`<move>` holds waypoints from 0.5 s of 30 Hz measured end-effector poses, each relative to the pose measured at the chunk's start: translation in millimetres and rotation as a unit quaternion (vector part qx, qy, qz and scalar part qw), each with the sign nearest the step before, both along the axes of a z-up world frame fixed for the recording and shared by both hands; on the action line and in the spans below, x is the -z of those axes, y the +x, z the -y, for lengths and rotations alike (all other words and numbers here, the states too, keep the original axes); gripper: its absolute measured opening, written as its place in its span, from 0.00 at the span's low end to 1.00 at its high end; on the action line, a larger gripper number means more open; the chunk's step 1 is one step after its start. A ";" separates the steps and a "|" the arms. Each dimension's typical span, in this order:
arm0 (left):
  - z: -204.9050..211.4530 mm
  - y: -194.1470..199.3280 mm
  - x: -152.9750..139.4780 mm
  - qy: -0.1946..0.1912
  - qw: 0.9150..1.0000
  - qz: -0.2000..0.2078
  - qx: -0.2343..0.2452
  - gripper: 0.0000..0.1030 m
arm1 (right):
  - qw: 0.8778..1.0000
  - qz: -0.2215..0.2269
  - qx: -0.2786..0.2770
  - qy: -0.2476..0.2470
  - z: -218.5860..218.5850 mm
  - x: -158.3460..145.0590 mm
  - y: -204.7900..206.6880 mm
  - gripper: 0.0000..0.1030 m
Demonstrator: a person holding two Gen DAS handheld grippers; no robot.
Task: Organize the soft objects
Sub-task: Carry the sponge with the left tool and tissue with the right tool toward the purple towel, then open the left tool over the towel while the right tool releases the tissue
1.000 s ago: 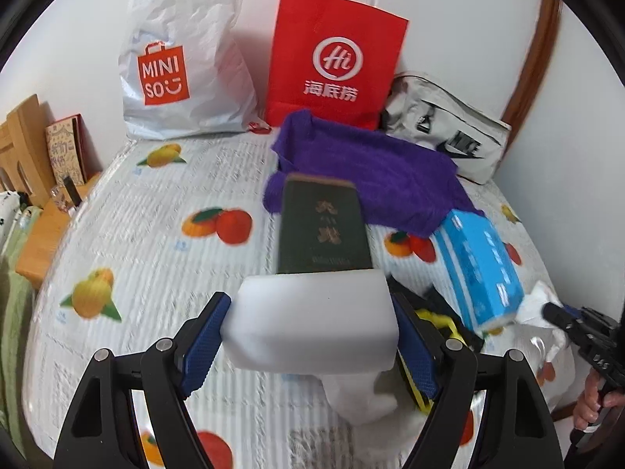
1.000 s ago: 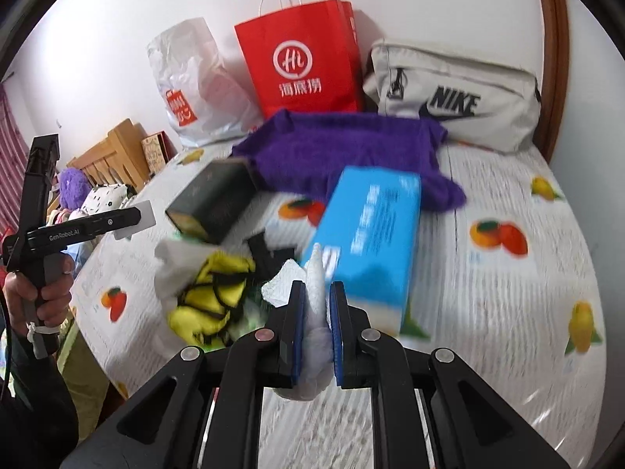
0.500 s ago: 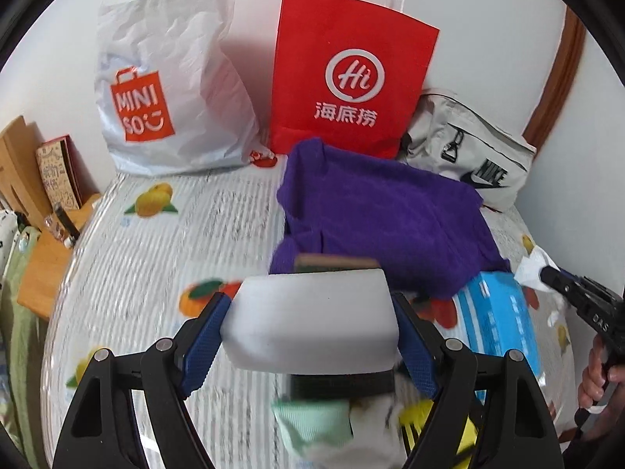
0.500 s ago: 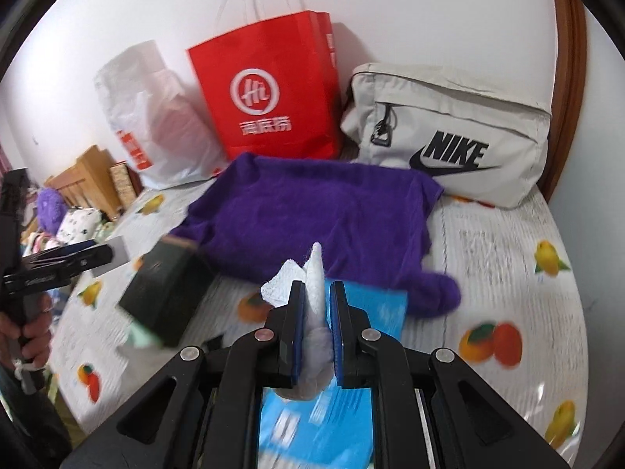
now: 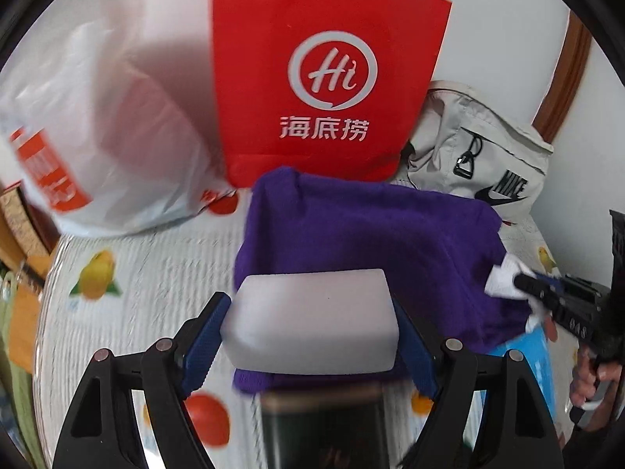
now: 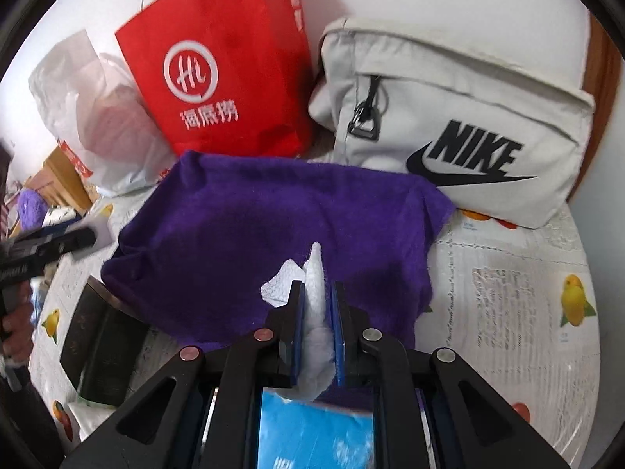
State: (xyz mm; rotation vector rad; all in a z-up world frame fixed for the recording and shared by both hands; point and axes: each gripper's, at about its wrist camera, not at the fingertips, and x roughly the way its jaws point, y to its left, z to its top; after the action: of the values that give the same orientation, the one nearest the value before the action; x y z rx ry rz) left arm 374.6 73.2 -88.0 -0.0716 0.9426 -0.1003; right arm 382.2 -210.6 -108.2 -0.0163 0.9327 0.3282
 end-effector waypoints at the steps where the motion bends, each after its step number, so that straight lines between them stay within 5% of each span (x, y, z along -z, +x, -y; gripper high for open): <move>1: 3.1 7.4 2.4 0.000 1.000 -0.002 0.003 0.78 | 1.000 -0.002 -0.003 -0.003 -1.3 2.0 2.6 0.13; 15: 33.1 96.1 41.2 0.026 0.999 -0.035 0.021 0.78 | 0.999 -0.036 -0.021 -0.026 -6.1 27.7 24.4 0.14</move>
State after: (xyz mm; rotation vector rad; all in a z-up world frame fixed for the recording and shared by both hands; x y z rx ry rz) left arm 470.6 40.1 -129.2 -0.0082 1.0169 -0.1128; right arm 406.6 -204.5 -135.9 -0.0725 1.0140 0.3448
